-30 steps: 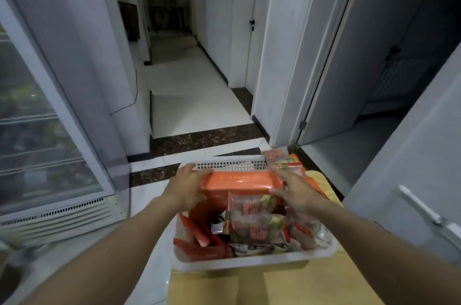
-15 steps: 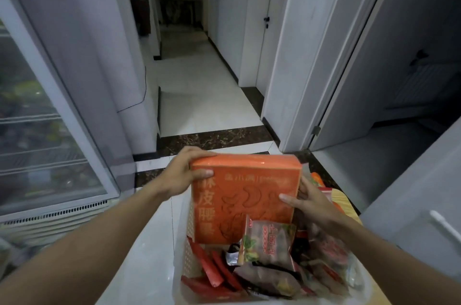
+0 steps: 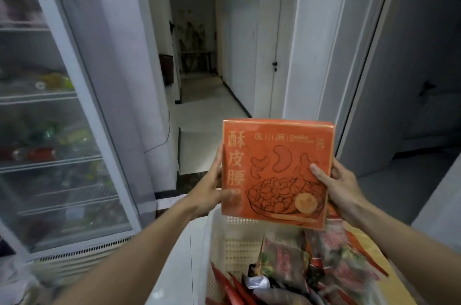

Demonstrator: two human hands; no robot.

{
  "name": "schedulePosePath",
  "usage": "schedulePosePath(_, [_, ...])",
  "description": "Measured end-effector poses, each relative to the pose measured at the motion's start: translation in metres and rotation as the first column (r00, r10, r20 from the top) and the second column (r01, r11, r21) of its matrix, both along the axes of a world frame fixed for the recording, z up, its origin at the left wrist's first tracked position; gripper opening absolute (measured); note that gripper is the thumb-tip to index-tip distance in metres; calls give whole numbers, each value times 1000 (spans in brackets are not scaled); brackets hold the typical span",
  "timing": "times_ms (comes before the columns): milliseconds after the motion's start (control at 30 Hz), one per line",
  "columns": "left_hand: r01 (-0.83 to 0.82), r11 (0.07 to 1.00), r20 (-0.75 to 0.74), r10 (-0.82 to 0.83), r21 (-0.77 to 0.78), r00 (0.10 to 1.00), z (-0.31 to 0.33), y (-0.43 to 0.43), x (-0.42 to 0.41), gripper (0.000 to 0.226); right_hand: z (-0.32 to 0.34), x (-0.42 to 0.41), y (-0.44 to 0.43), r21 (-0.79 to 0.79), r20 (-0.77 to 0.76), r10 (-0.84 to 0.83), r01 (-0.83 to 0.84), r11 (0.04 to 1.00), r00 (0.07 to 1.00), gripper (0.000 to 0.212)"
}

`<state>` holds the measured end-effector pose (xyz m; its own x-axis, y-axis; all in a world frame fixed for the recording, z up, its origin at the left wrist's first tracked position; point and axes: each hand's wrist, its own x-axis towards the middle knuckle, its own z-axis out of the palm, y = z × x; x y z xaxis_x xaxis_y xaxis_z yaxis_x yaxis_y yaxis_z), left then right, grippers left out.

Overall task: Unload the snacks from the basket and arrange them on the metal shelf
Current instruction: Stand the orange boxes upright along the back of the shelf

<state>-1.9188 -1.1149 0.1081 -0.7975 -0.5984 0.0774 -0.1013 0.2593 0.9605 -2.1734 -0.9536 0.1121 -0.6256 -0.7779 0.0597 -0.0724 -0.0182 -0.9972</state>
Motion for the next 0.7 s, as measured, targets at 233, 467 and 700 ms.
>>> schedulePosePath(233, [-62, 998, -95, 60, -21, 994, 12, 42, 5, 100, 22, 13, 30, 0, 52, -41, 41, 999, 998, 48])
schedulePosePath(467, [-81, 994, -104, 88, 66, 991, 10, 79, 20, 91, 28, 22, 60, 34, 50, -6, 4, 999, 999, 66])
schedulePosePath(700, [-130, 991, -120, 134, 40, 984, 21, 114, 44, 76, 41, 49, 112, 116, -260, 256, -233, 966, 931, 83])
